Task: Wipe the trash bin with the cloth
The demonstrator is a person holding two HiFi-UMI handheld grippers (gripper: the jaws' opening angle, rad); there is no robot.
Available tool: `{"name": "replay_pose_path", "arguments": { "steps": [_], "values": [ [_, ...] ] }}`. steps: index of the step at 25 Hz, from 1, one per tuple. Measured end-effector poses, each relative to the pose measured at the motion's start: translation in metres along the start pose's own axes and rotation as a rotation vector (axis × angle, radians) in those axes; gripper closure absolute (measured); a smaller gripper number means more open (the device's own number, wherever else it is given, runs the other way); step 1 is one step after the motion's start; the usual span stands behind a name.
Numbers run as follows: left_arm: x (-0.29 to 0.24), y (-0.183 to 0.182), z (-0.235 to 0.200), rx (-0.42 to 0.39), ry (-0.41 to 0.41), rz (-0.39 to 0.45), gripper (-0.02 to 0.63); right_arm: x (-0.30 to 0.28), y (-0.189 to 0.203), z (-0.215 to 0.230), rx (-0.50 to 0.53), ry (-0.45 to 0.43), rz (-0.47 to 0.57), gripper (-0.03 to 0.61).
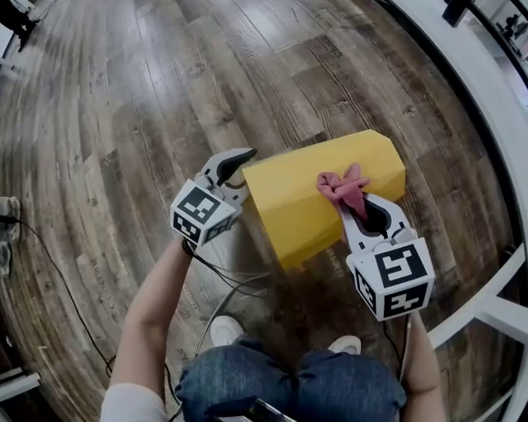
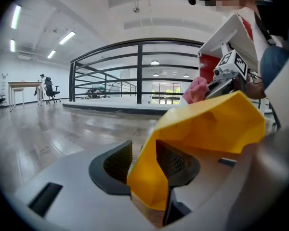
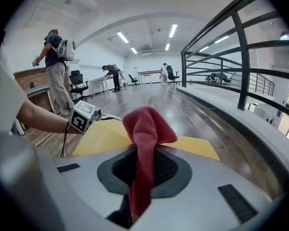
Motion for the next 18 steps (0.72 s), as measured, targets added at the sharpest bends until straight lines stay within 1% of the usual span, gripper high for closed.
{"name": "replay_pose_path", "arguments": {
  "steps": [2, 3, 4, 5, 6, 8, 9, 11, 13, 14, 16, 17, 18],
  "values": [
    [0.015, 0.016, -0.007, 0.025, -0.023, -0.035, 0.476, -0.005, -0.005, 0.001, -0.001, 0.001, 0.017, 0.528],
    [0.026, 0.023, -0.011, 0.055, -0.039, -0.044, 0.476, -0.006, -0.007, 0.002, -0.006, 0.001, 0.023, 0.528],
    [0.038, 0.028, -0.015, 0.106, -0.058, -0.043, 0.476, -0.008, -0.009, 0.002, -0.016, 0.001, 0.029, 0.528],
    [0.053, 0.031, -0.016, 0.186, -0.075, -0.029, 0.476, -0.009, -0.011, 0.002, -0.027, 0.002, 0.035, 0.528],
    [0.067, 0.031, -0.013, 0.288, -0.083, -0.004, 0.476, -0.010, -0.011, 0.003, -0.033, 0.005, 0.041, 0.528],
    [0.085, 0.022, 0.008, 0.491, -0.068, 0.031, 0.476, -0.011, -0.012, 0.004, -0.030, 0.018, 0.051, 0.528],
    [0.089, 0.015, 0.024, 0.573, -0.051, 0.030, 0.476, -0.011, -0.013, 0.004, -0.025, 0.026, 0.056, 0.528],
    [0.090, 0.001, 0.057, 0.715, -0.020, 0.012, 0.476, -0.011, -0.015, 0.004, -0.019, 0.037, 0.065, 0.528],
    [0.085, -0.011, 0.078, 0.833, -0.013, 0.012, 0.472, -0.012, -0.017, 0.004, -0.023, 0.043, 0.077, 0.528],
    [0.083, -0.017, 0.086, 0.868, -0.013, 0.018, 0.449, -0.012, -0.019, 0.005, -0.020, 0.052, 0.082, 0.528],
    [0.080, -0.023, 0.095, 0.889, 0.002, 0.016, 0.446, -0.012, -0.020, 0.008, 0.007, 0.077, 0.079, 0.528],
    [0.082, -0.024, 0.100, 0.890, 0.025, 0.007, 0.441, -0.012, -0.019, 0.008, 0.020, 0.083, 0.073, 0.528],
    [0.085, -0.025, 0.104, 0.897, 0.057, -0.005, 0.413, -0.013, -0.019, 0.008, 0.027, 0.083, 0.069, 0.528]
  ]
}}
Point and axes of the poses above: the fingertips, and each gripper's own axes: x backward along the fingers, z to its right, y out of its underside, the point moved 1 cm from there along x, backward along the fingers, and after that the axes turned 2 degrees about z, right-handed, at the moved point
